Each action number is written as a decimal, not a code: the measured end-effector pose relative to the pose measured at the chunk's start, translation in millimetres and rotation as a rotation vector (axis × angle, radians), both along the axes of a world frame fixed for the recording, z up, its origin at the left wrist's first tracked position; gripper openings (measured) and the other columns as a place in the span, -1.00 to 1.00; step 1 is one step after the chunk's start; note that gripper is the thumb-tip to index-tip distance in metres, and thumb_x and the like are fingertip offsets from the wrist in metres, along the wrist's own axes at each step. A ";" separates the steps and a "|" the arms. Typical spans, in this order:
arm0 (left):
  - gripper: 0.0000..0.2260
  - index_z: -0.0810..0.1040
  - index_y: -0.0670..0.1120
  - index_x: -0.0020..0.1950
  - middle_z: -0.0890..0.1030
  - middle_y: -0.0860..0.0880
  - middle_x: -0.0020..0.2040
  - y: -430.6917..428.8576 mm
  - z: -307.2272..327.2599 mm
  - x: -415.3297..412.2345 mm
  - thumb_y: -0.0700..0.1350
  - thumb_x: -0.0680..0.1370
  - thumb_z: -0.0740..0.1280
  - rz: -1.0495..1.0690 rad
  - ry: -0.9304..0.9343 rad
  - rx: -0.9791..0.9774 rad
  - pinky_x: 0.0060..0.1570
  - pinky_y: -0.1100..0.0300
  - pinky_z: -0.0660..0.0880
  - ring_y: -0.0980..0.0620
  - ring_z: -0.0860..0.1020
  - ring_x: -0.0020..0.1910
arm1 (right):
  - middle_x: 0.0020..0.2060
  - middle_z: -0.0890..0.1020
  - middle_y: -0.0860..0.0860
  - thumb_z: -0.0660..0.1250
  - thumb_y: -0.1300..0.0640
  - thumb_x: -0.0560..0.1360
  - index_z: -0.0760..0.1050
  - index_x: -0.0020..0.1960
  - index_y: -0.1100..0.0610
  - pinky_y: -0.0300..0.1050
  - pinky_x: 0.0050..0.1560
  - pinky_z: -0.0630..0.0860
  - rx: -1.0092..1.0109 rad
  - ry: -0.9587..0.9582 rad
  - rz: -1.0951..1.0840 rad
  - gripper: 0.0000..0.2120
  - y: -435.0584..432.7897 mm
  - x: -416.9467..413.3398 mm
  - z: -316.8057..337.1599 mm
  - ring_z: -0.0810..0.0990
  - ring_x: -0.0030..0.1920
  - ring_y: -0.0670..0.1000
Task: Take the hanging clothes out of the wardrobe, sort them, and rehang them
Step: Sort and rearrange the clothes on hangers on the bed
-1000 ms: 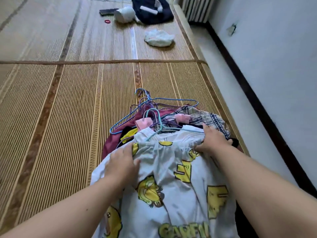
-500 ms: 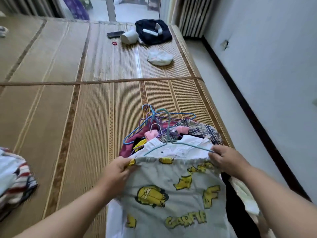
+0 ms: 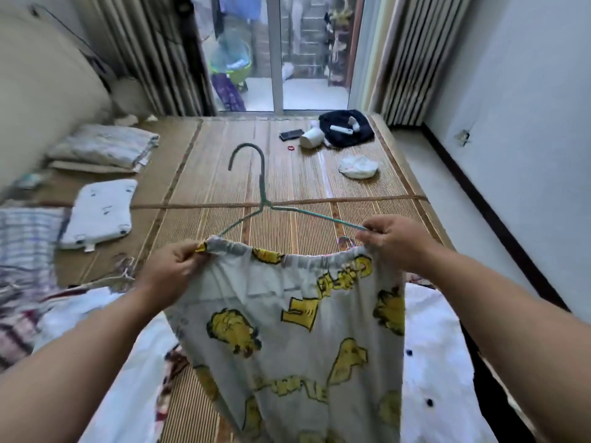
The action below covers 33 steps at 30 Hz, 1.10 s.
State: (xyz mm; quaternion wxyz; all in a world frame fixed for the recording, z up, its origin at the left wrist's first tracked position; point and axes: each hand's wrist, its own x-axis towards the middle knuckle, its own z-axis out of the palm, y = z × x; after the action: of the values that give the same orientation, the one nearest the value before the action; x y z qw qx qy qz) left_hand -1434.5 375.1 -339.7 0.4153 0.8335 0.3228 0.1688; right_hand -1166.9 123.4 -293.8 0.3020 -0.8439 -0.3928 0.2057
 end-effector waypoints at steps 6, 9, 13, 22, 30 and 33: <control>-0.80 0.61 0.04 -0.14 0.64 -0.05 -0.22 49.5 93.8 -54.9 0.09 0.44 0.24 0.123 -0.022 0.318 -0.17 0.10 0.44 -0.03 0.54 -0.21 | -0.40 0.57 -0.15 0.30 -0.02 0.52 0.54 -0.28 -0.10 -0.17 -0.25 0.37 0.181 -0.024 0.067 -0.80 67.4 -38.4 56.0 0.52 -0.30 -0.13; -0.90 0.61 0.06 -0.09 0.63 0.01 -0.23 66.4 117.1 -79.7 -0.05 0.52 0.30 0.157 -0.038 0.421 -0.26 0.24 0.39 0.06 0.53 -0.23 | -0.42 0.57 -0.14 0.29 -0.05 0.50 0.55 -0.28 -0.11 -0.19 -0.30 0.36 0.243 -0.080 0.079 -0.80 97.2 -55.8 71.7 0.52 -0.32 -0.14; -0.81 0.61 0.00 -0.10 0.63 -0.04 -0.22 80.7 112.9 -101.3 0.02 0.47 0.24 0.201 -0.007 0.406 -0.24 0.15 0.39 -0.04 0.54 -0.21 | -0.43 0.55 -0.08 0.29 -0.06 0.51 0.57 -0.21 -0.03 -0.20 -0.37 0.38 0.270 -0.047 0.097 -0.82 125.6 -70.6 69.3 0.46 -0.42 -0.12; -0.85 0.60 -0.01 -0.17 0.62 0.00 -0.23 111.6 -6.3 -83.3 -0.14 0.56 0.30 0.105 0.260 0.123 -0.16 0.02 0.45 -0.03 0.56 -0.19 | -0.40 0.47 -0.03 0.20 -0.01 0.58 0.41 -0.30 0.03 -0.17 -0.41 0.25 -0.125 0.025 0.015 -0.71 140.3 -76.7 -60.3 0.41 -0.39 -0.04; -0.85 0.55 0.09 -0.19 0.58 0.10 -0.23 174.6 -138.6 -43.5 -0.10 0.54 0.28 0.013 0.513 0.021 -0.25 0.13 0.38 0.03 0.54 -0.16 | -0.38 0.45 0.00 0.18 0.06 0.56 0.36 -0.32 0.08 -0.15 -0.43 0.20 -0.374 0.089 -0.108 -0.72 169.8 -80.5 -201.1 0.39 -0.35 -0.03; -0.87 0.56 0.06 -0.13 0.54 0.06 -0.18 194.5 -191.9 -27.5 -0.13 0.54 0.26 -0.023 0.568 0.027 -0.22 0.13 0.35 -0.04 0.53 -0.08 | -0.34 0.49 -0.02 0.17 0.05 0.55 0.39 -0.30 0.05 -0.15 -0.42 0.23 -0.453 0.086 -0.145 -0.74 188.0 -76.7 -252.8 0.43 -0.31 -0.04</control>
State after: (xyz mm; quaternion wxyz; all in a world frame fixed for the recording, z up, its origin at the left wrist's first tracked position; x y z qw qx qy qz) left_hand -1462.0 569.7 -531.7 0.2989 0.8566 0.4143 -0.0719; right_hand -1243.7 311.3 -546.6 0.1351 -0.9065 -0.2620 0.3022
